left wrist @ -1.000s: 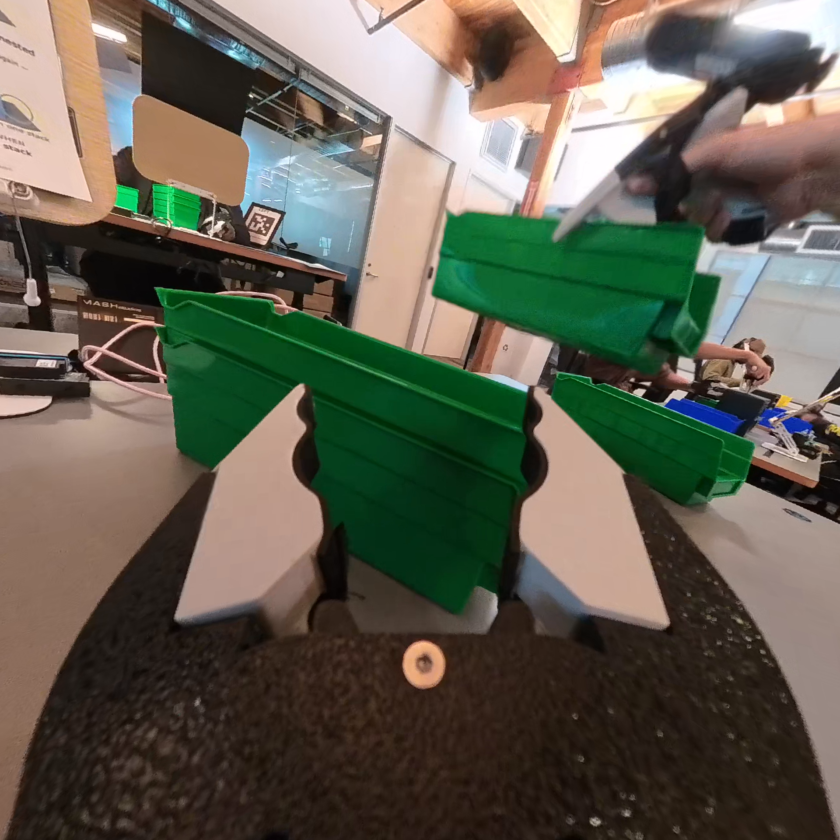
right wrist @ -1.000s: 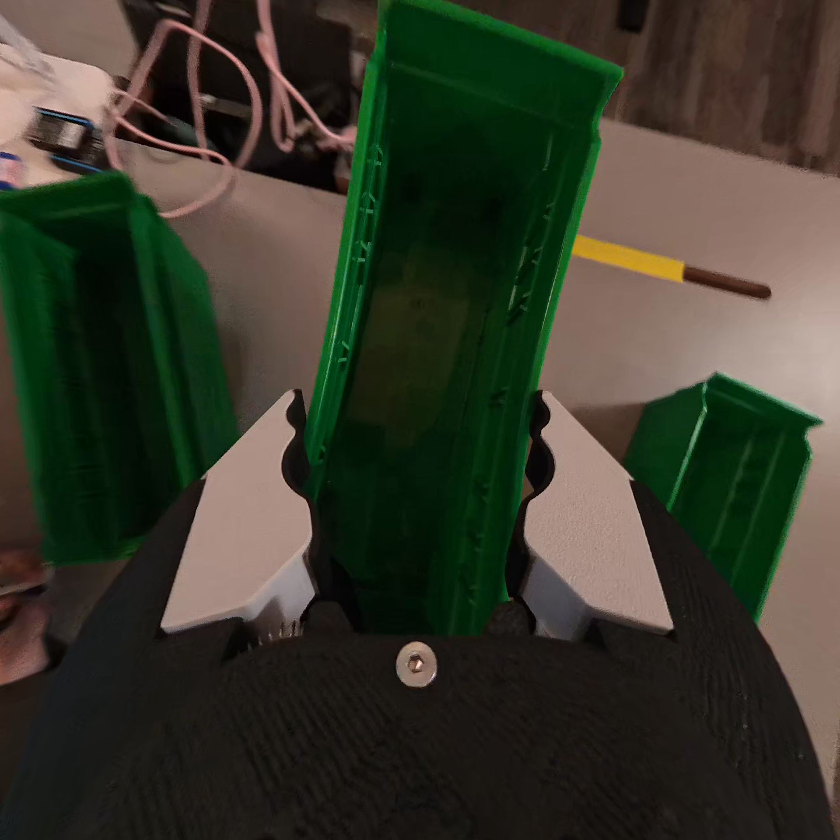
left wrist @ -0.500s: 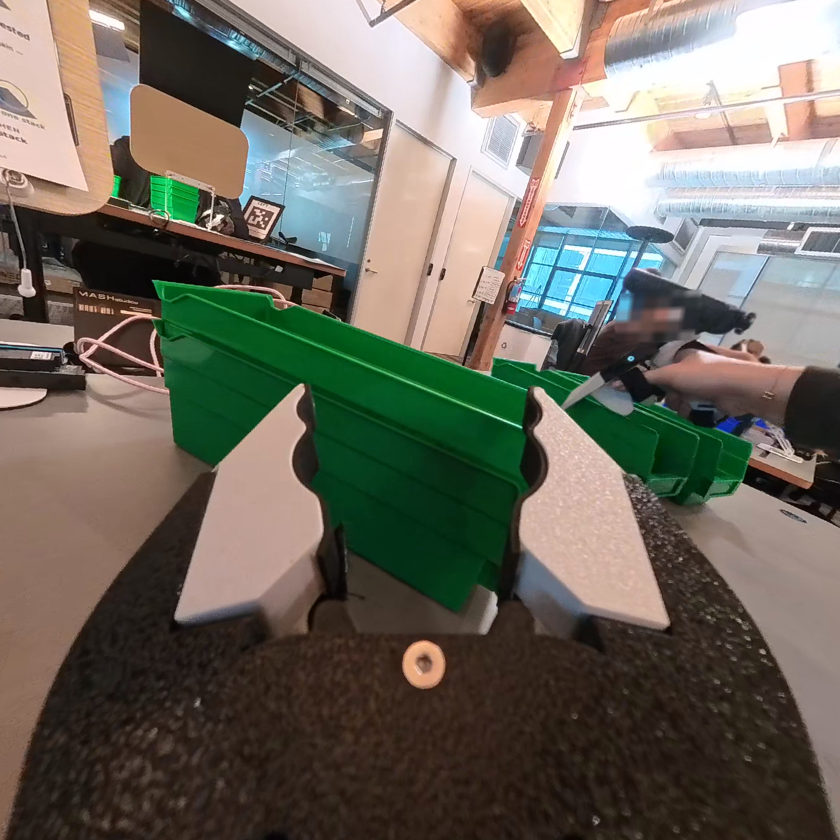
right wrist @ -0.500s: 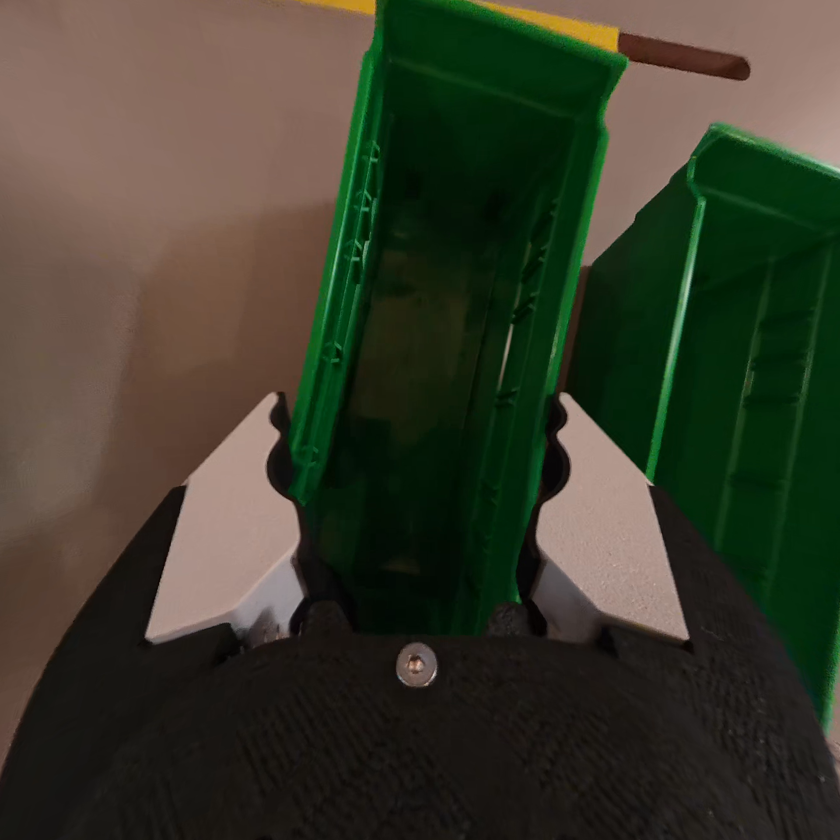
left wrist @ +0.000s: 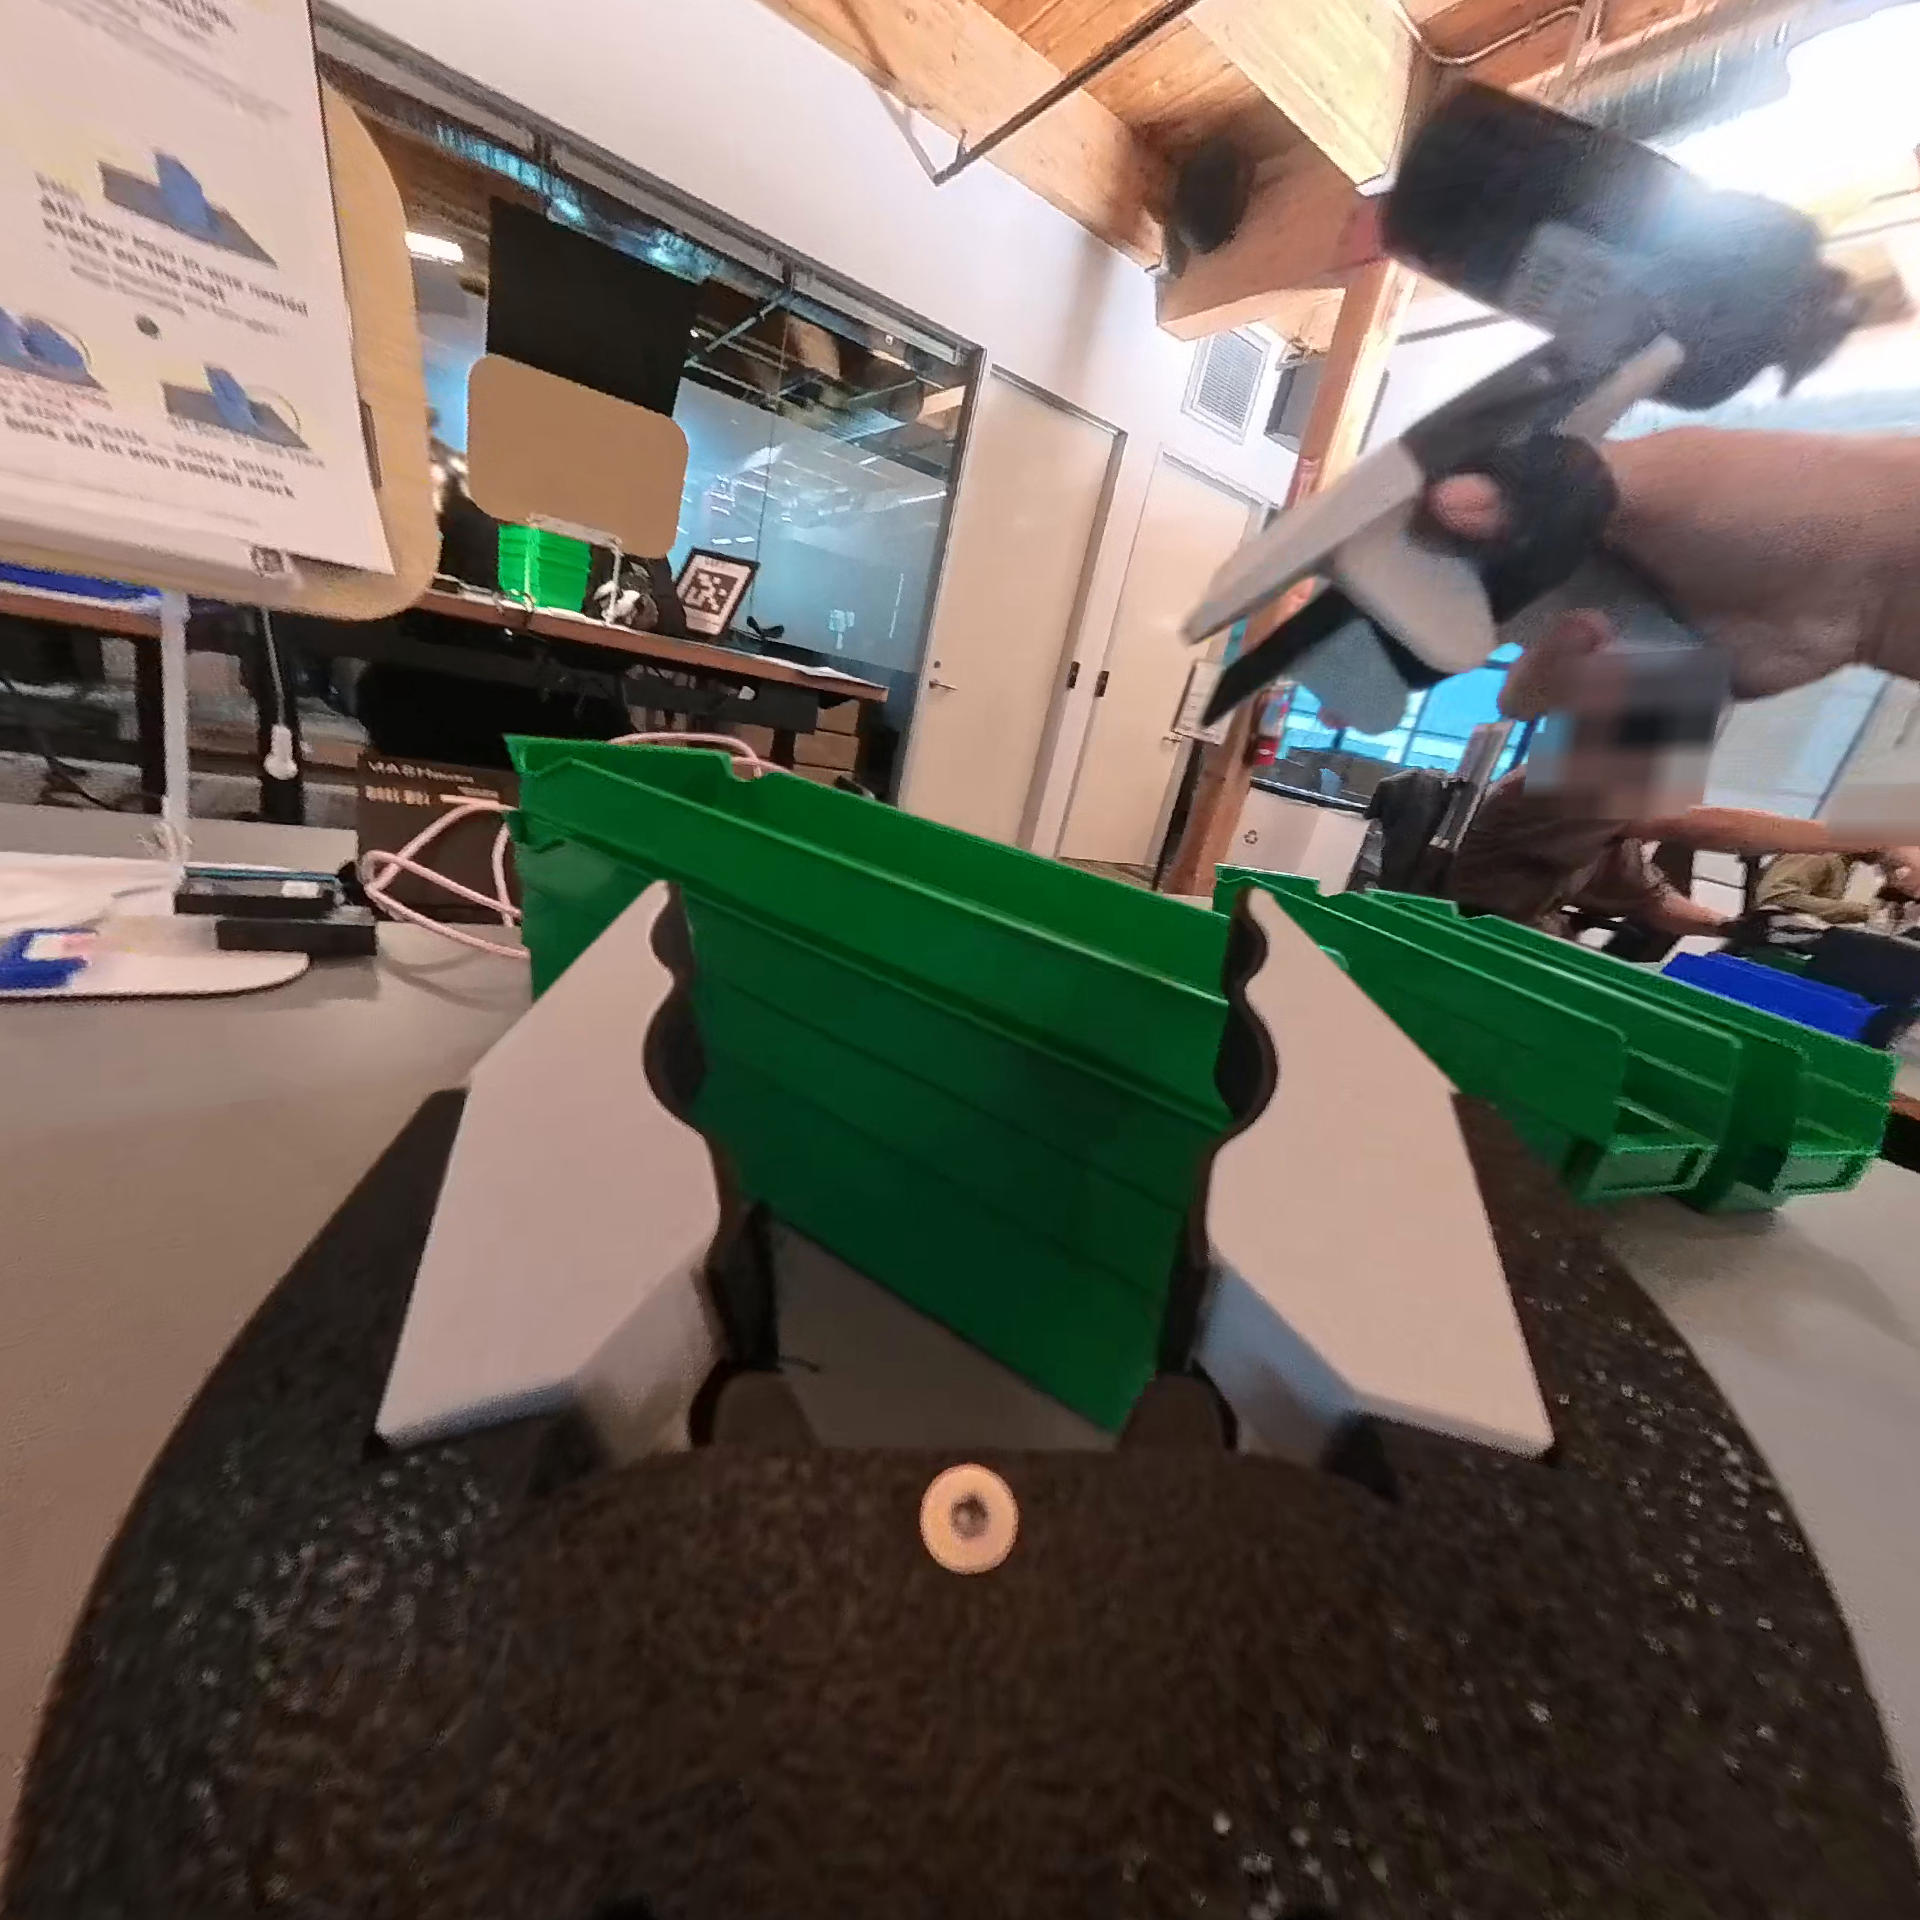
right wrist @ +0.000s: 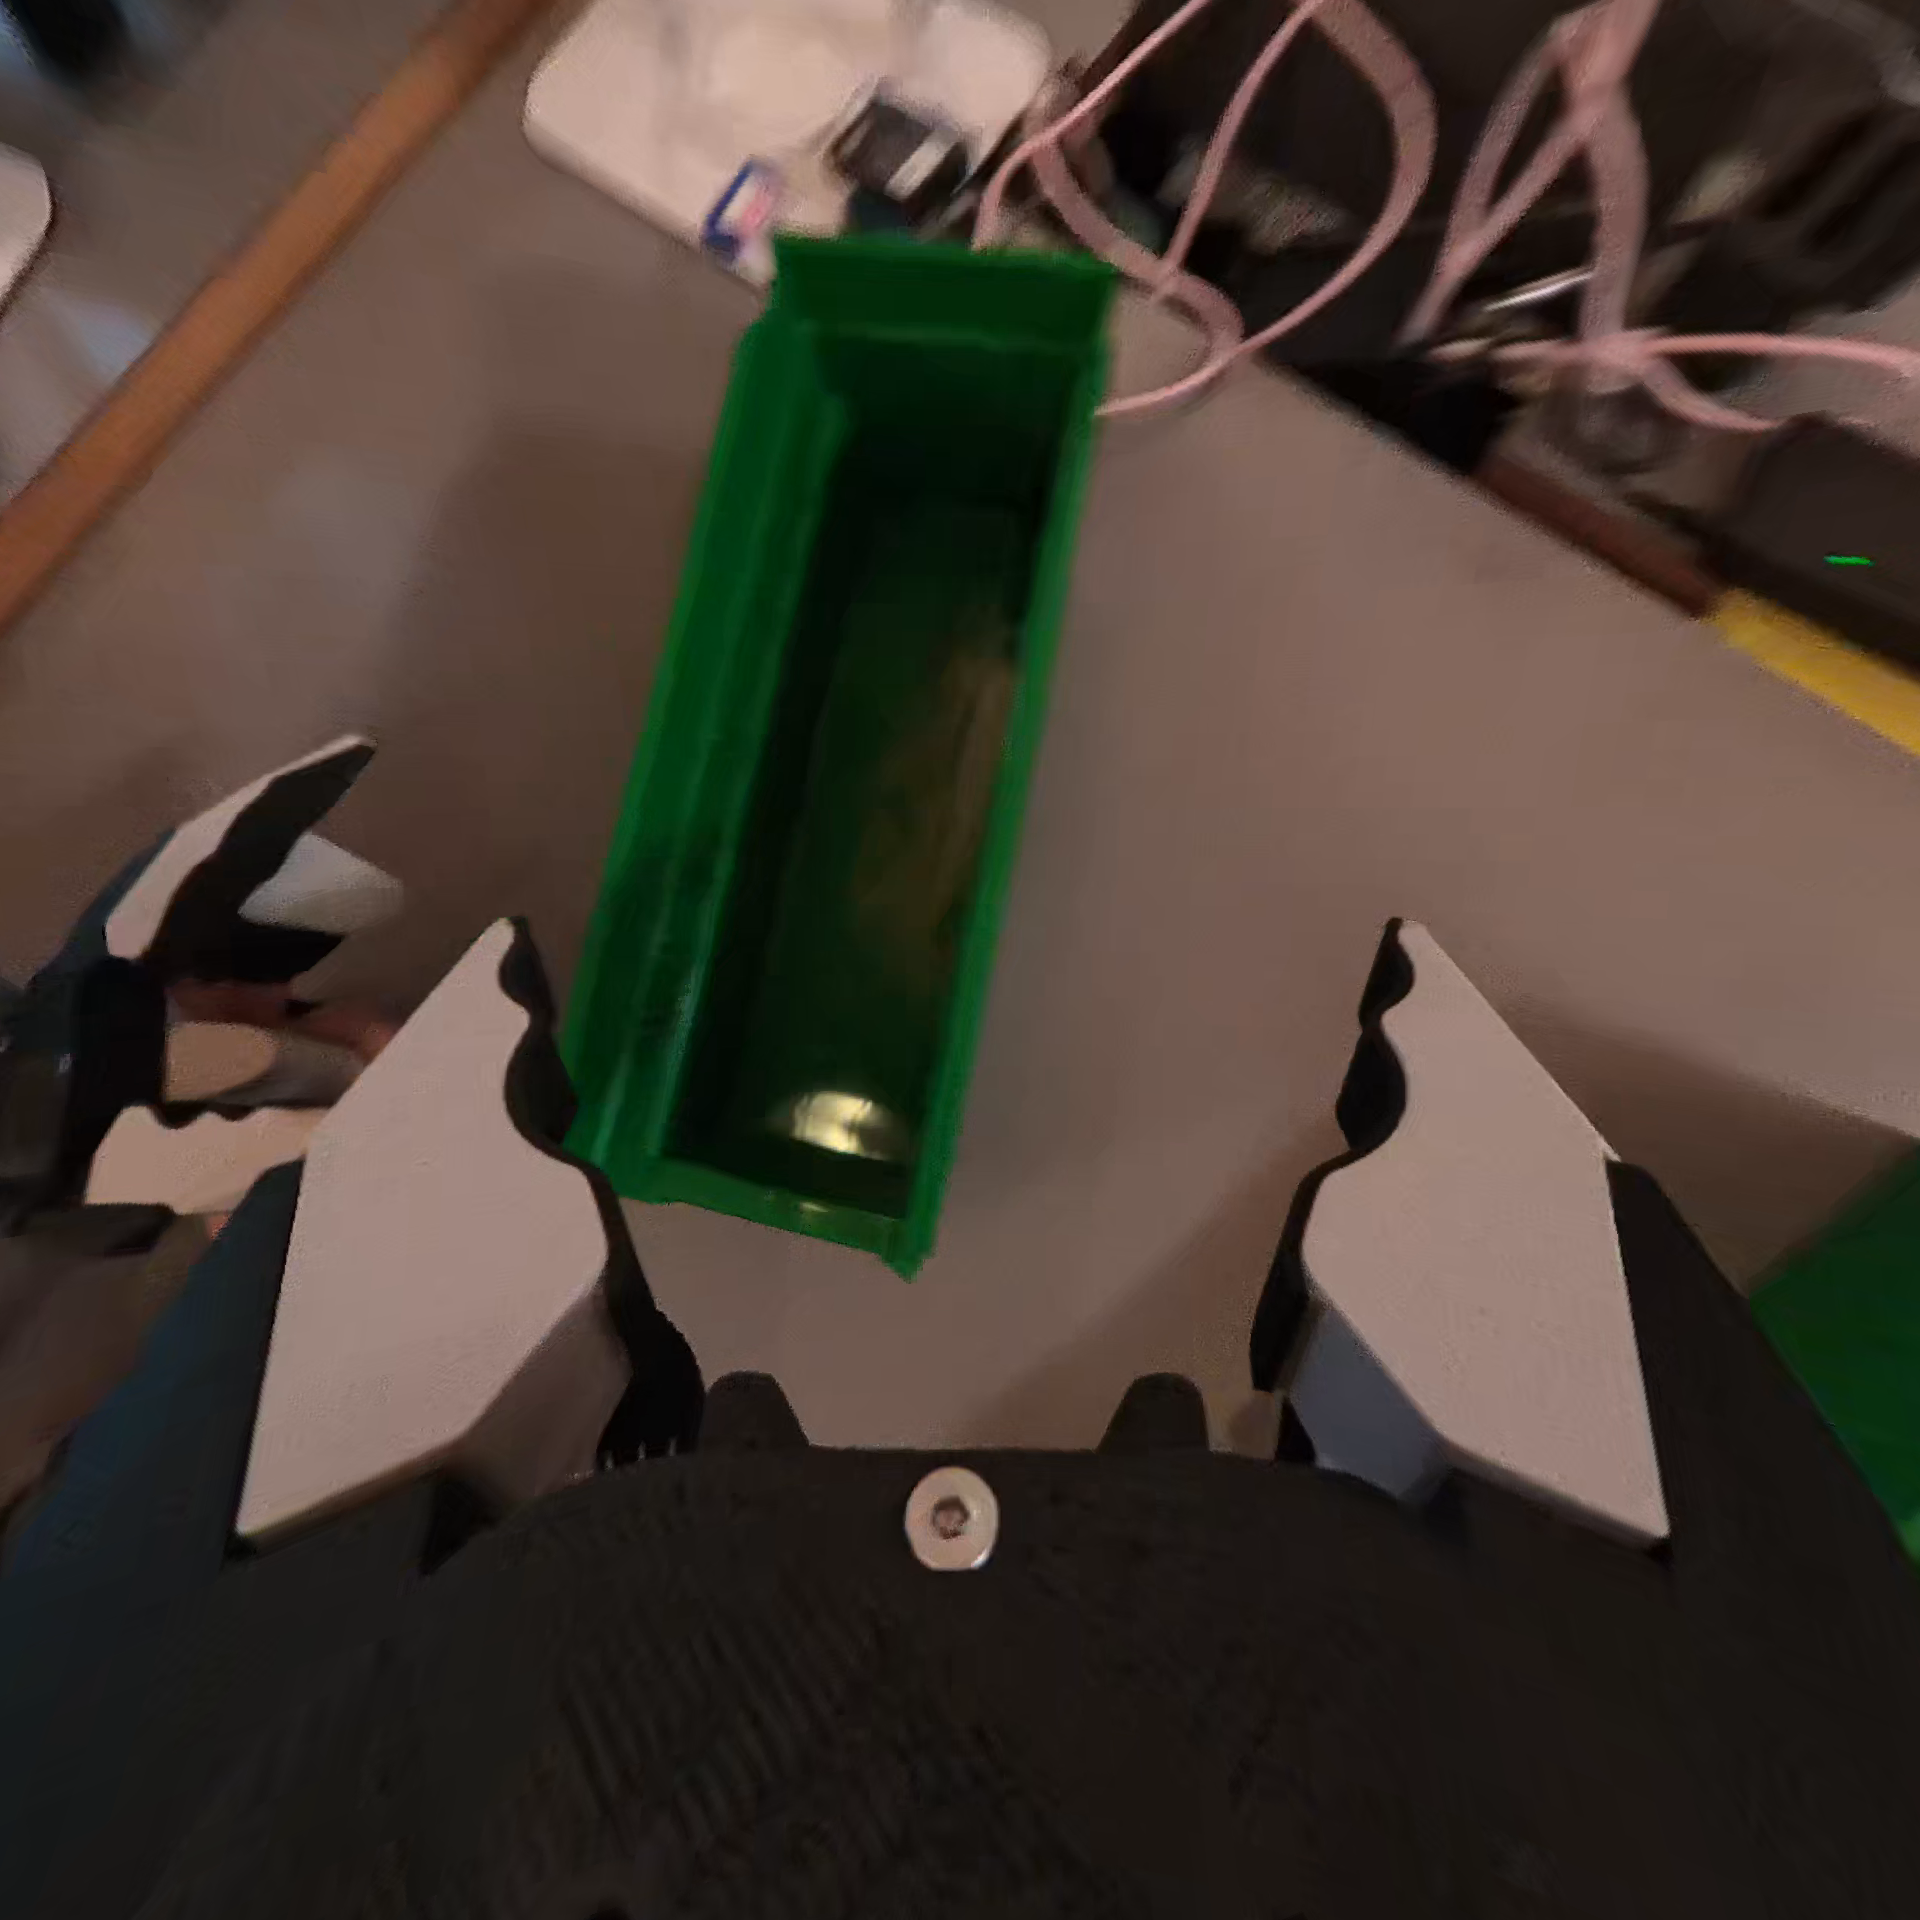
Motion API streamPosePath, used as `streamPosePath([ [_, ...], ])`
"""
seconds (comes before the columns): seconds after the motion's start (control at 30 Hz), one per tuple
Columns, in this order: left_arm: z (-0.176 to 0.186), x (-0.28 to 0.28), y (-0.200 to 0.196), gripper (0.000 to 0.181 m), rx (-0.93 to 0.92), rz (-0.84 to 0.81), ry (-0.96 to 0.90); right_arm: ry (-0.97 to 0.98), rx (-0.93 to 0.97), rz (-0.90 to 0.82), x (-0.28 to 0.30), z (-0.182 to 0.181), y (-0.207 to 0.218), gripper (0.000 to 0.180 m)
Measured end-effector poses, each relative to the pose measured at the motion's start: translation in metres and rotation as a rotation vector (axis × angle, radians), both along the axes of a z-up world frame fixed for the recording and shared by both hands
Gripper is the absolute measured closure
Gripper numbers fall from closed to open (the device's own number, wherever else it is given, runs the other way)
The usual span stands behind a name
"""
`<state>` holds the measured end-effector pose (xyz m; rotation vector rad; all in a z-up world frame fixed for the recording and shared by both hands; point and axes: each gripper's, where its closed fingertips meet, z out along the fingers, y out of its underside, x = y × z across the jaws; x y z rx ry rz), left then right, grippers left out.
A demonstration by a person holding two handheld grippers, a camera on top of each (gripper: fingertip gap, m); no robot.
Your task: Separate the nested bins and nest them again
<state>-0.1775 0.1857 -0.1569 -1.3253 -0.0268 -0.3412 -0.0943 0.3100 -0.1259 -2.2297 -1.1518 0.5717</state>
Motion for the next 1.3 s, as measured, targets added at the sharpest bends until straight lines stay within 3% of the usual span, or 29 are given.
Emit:
streamPosePath([
  [0.23, 0.006, -0.011, -0.005, 0.076, 0.029, 0.061, 0.000, -0.356, -0.028, 0.059, -0.062, -0.075, -0.020, 0.026],
  [0.33, 0.005, -0.014, -0.004, 0.076, 0.022, 0.071, 0.003, -0.458, -0.048, 0.052, -0.063, -0.088, -0.019, 0.049],
  [0.5, 0.002, -0.015, -0.001, 0.076, 0.003, 0.068, -0.018, -0.516, -0.047, 0.054, -0.064, -0.084, -0.017, 0.069],
  [0.63, -0.005, -0.021, 0.002, 0.076, -0.037, 0.085, -0.045, -0.439, -0.047, 0.044, -0.076, -0.068, -0.018, 0.077],
  [0.9, -0.001, -0.022, -0.001, 0.077, -0.010, 0.090, -0.041, -0.358, -0.011, 0.062, -0.083, -0.039, -0.024, 0.079],
  [1.17, 0.000, -0.023, -0.002, 0.078, -0.003, 0.089, -0.054, -0.447, 0.109, 0.073, -0.070, -0.039, -0.014, 0.079],
  [1.3, 0.000, -0.023, -0.002, 0.078, -0.001, 0.088, -0.058, -0.346, -0.038, 0.062, -0.075, -0.043, -0.023, 0.078],
])
